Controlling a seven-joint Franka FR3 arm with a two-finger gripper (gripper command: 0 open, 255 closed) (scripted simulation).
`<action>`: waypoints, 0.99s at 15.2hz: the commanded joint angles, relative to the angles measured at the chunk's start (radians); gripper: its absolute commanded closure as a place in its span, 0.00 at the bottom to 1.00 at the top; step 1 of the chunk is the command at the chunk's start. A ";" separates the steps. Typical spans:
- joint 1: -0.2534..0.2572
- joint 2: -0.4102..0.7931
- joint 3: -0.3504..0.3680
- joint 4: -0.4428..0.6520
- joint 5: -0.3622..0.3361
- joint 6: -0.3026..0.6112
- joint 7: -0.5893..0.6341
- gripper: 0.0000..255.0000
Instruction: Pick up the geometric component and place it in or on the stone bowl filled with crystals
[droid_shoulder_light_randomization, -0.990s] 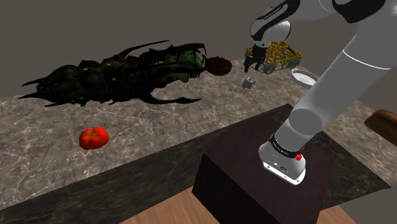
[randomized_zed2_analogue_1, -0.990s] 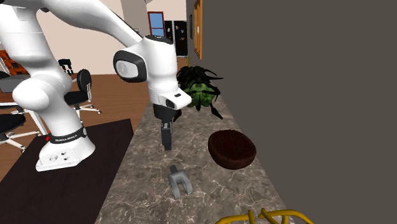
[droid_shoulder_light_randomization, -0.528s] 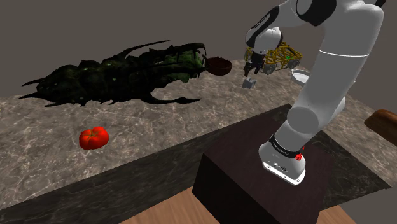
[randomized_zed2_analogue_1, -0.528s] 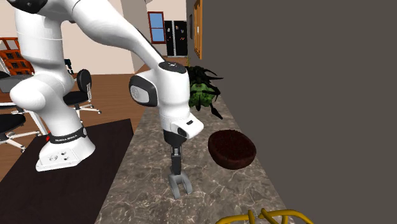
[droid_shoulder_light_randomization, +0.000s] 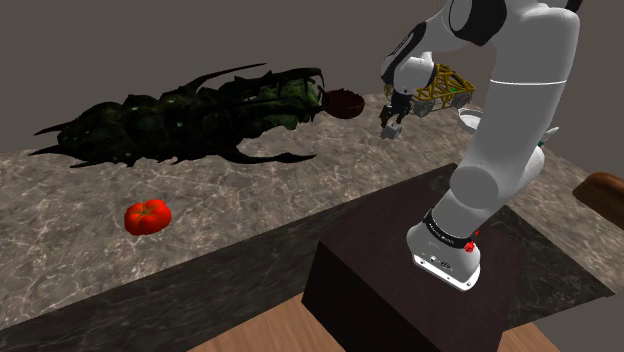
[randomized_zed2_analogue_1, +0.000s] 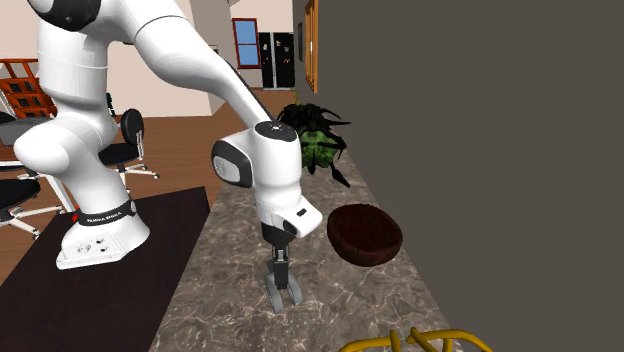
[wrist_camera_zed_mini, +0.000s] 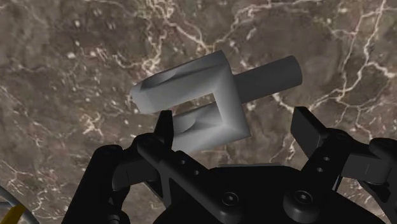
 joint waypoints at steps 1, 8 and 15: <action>-0.001 0.003 0.002 -0.003 0.004 0.006 -0.003 0.00; -0.001 0.003 0.002 -0.003 0.003 0.006 -0.002 1.00; -0.001 0.002 0.002 -0.004 0.003 0.006 -0.002 1.00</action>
